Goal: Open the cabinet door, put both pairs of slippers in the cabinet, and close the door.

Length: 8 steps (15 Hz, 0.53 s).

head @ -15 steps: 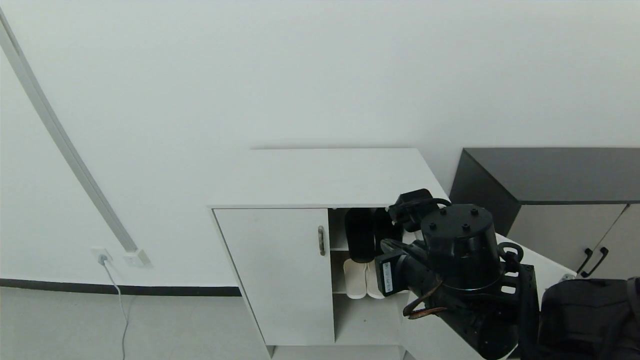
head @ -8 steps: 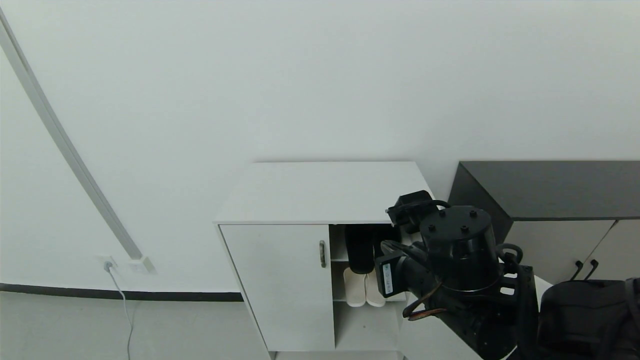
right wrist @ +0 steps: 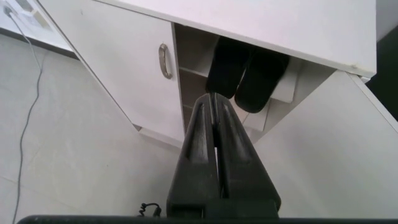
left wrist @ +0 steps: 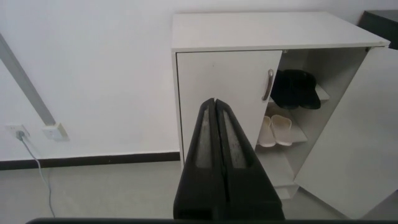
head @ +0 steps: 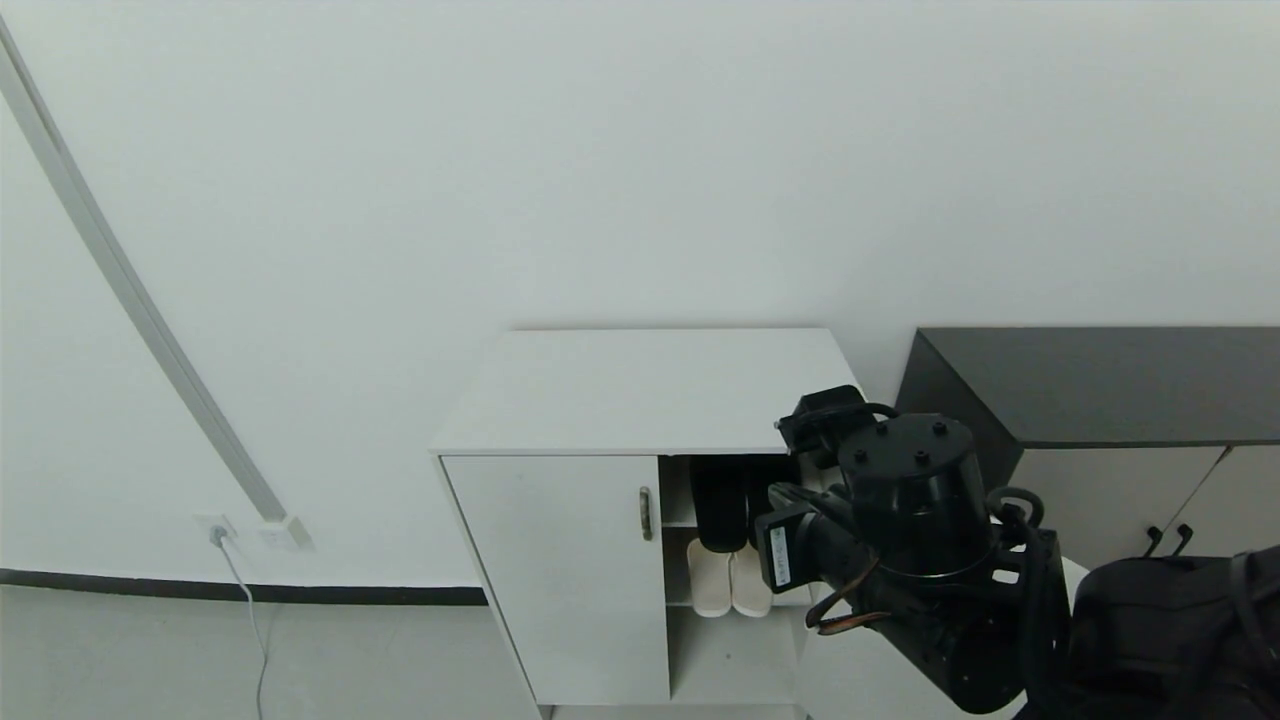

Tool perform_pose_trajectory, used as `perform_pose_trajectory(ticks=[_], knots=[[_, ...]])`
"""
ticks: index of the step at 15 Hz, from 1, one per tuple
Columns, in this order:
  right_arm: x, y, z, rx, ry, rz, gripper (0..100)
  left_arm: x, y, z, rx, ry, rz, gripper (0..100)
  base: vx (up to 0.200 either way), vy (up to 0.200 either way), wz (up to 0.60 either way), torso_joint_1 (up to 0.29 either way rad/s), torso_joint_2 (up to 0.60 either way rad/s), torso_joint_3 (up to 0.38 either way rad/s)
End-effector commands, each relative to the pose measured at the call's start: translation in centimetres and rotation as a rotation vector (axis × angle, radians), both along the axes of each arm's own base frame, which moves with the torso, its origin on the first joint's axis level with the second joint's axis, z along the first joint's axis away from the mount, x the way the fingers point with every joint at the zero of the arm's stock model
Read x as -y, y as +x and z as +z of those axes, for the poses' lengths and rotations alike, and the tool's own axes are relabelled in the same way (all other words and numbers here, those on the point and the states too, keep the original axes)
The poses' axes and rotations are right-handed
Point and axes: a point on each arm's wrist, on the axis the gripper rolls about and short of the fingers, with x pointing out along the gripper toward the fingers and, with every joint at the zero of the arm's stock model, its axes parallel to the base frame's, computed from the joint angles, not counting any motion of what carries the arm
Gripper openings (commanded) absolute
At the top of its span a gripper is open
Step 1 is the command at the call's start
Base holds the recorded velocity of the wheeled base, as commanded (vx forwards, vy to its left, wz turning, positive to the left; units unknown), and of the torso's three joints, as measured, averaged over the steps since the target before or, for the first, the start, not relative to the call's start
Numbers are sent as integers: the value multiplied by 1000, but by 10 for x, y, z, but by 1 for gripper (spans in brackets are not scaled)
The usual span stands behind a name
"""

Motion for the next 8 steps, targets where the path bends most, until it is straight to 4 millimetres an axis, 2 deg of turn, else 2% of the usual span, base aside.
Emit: perform_pose_trajectory(ticks=[1, 5, 8], knots=[[-1, 0, -2, -3, -4, 1, 0, 0, 0, 0, 0, 0, 0, 0, 0, 0, 0, 0, 0, 0], [0, -1, -2, -5, -6, 2, 0, 0, 0, 0, -1, 0, -1, 0, 0, 0, 0, 0, 0, 0], [0, -1, -2, -5, -5, 3, 0, 0, 0, 0, -1, 0, -1, 0, 0, 0, -600, 1, 1, -1]])
